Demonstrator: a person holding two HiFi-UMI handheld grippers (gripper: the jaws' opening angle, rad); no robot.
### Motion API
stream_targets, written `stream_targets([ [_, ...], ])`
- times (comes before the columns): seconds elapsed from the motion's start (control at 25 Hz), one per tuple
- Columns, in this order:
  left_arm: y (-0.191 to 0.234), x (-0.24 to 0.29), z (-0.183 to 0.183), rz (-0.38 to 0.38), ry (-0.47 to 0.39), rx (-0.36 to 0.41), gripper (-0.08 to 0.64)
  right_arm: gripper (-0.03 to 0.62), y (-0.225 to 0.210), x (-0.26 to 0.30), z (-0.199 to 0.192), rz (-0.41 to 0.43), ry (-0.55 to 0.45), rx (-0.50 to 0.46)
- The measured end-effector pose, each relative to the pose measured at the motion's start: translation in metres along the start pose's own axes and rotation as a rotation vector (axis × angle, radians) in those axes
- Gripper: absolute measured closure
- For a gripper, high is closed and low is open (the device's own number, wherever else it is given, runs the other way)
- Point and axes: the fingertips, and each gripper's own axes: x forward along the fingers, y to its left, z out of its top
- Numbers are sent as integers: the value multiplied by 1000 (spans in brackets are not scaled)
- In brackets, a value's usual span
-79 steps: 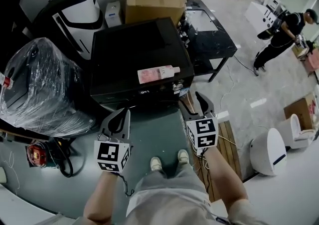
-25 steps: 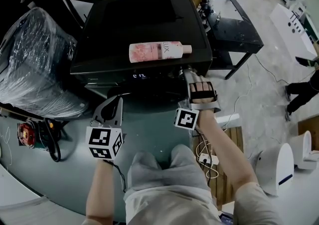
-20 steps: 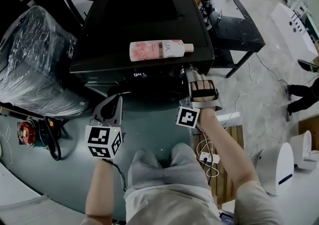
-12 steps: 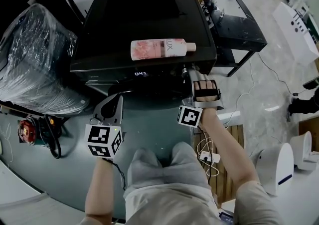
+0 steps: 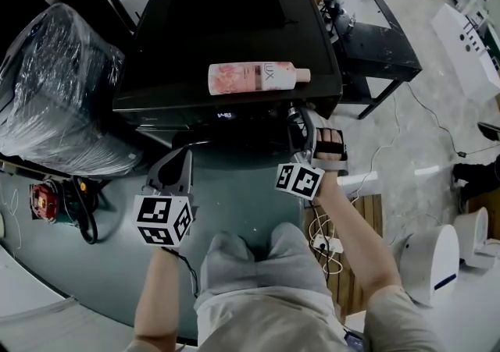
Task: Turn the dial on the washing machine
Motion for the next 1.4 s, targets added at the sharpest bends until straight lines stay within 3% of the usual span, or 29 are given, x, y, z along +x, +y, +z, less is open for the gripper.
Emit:
stream_targets([
  [0.2,-1,-1,0,-14,16,7,540,295,-3,0,-3,8,7,293],
  [0.4,-4,-2,3,-31,4,3,540,295,-10,1,-4,42,8,678],
  [0.56,-17,-3,5,-71,4,5,541,295,-14,0,-7,57,-3,832],
  [0.8,-24,-11,10,-87,4,15,540,295,-13,2,-14,111,-32,1190],
  [0.92,-24,-16,14,-90,9,19,541,295,-13,3,-17,125,-9,1223],
  [1.08,-24,-24,19,-95,23,18,540,292,-16,-3,-13,145,19,1139],
  [1.24,-24,-34,30,-102,38,21,540,294,-26,-22,-4,185,10,1115],
  [1.4,-26,-45,48,-117,49,40,540,363,-44,-51,6,229,-1,1101],
])
